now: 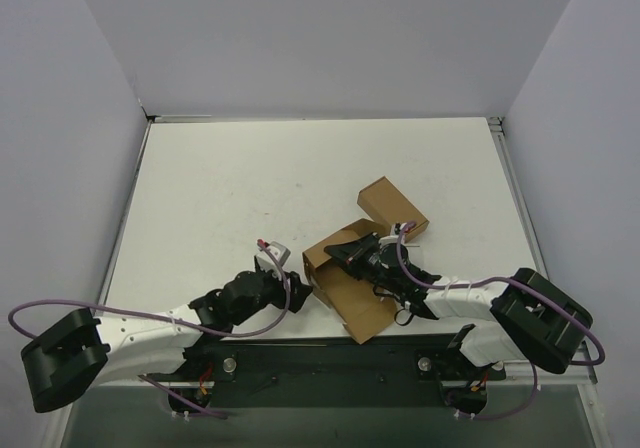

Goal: Fold the paper box

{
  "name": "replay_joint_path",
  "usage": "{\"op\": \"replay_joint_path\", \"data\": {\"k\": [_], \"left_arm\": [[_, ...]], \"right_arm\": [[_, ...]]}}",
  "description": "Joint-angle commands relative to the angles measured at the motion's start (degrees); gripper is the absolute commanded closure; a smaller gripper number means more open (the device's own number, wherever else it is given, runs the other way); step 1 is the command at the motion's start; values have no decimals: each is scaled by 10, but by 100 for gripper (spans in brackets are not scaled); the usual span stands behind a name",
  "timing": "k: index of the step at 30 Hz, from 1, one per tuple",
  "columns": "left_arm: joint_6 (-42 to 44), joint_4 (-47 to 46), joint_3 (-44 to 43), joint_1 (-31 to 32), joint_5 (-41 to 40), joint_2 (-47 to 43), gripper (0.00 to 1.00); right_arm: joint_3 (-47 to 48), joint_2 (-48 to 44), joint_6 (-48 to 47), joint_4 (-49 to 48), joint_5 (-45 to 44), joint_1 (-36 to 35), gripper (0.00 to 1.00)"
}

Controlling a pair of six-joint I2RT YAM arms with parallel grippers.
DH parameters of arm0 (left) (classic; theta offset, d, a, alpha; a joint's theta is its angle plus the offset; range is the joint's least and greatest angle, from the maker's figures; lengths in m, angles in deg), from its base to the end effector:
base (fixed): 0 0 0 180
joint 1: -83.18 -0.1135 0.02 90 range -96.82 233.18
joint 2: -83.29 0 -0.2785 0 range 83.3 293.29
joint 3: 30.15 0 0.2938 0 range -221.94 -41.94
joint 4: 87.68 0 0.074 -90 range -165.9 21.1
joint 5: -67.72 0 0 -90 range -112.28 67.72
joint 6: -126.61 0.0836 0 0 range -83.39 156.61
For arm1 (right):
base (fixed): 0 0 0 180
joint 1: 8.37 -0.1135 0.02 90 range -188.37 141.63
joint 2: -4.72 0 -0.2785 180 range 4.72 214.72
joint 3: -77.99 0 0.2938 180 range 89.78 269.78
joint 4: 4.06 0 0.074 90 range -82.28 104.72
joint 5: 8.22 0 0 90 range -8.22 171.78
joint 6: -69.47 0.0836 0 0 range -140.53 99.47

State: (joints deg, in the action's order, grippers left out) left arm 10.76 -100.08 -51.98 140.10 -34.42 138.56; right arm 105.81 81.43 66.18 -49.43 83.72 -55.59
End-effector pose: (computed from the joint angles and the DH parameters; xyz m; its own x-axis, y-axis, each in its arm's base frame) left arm 0.1522 -0.2014 0.1246 -0.4868 -0.0336 -0.8729 0.5554 0.7594 -0.3390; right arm 0.2060 0.2268 0.1535 -0.7576 0.6503 -0.0552 -0.0018 0.0825 0.9966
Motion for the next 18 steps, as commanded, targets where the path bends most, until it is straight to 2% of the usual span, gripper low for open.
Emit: {"op": "replay_joint_path", "data": {"k": [1, 7, 18], "left_arm": [[15, -61, -9, 40, -44, 27, 18], [22, -125, -3, 77, -85, 57, 18], [50, -190, -32, 87, -161, 135, 18]], "right_arm": [[-8, -21, -16, -17, -18, 2, 100], [-14, -24, -17, -14, -18, 2, 100], [-17, -27, -17, -13, -18, -2, 100]]}}
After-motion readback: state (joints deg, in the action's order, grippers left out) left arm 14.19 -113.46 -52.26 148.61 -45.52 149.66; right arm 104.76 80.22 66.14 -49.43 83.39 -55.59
